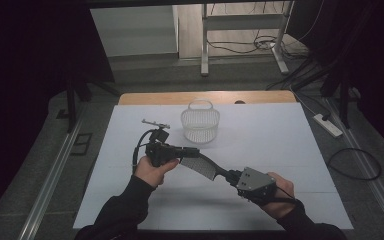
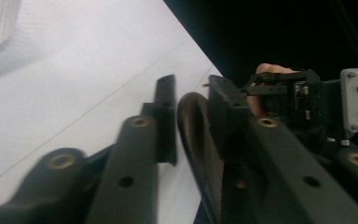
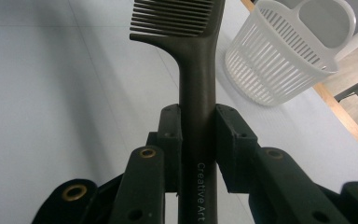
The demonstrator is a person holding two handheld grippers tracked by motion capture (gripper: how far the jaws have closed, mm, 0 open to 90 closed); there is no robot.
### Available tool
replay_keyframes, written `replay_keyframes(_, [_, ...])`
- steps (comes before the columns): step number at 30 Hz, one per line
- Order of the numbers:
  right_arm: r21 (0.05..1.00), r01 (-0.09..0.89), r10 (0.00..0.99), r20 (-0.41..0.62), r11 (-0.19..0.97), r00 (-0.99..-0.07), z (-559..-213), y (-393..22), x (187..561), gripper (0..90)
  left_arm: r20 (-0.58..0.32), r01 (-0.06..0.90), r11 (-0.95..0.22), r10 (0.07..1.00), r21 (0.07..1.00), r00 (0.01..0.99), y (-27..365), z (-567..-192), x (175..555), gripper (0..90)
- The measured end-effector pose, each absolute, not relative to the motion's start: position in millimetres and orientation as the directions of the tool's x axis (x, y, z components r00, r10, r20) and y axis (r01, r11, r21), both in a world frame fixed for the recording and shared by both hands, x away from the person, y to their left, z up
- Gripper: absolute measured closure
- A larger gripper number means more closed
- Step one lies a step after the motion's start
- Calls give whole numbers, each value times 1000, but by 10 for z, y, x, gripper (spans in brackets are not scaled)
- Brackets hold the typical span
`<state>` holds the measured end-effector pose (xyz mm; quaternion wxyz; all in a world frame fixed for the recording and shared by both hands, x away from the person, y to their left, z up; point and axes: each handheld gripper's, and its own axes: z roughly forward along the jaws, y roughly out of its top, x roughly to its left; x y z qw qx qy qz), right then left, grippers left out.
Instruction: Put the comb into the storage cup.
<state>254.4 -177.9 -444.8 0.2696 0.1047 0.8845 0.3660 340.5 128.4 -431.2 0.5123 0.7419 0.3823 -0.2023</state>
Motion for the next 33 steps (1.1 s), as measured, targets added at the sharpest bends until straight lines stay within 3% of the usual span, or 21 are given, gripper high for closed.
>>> replay_keyframes(9, [676,-35,372,-446,736,-814,-4488,-1760,2546,717,-774,823,-129,287,553,565,1296,-4357,3407,831])
replay_keyframes(18, [675,-42,369,-454,737,-811,-4494,-1752,2556,698,-774,818,-122,272,563,573,1301,-4343,3395,838])
replay_keyframes(33, [715,26,434,-395,698,-809,-4451,-1784,2603,455,-723,778,-124,304,615,620,1326,-4251,3359,838])
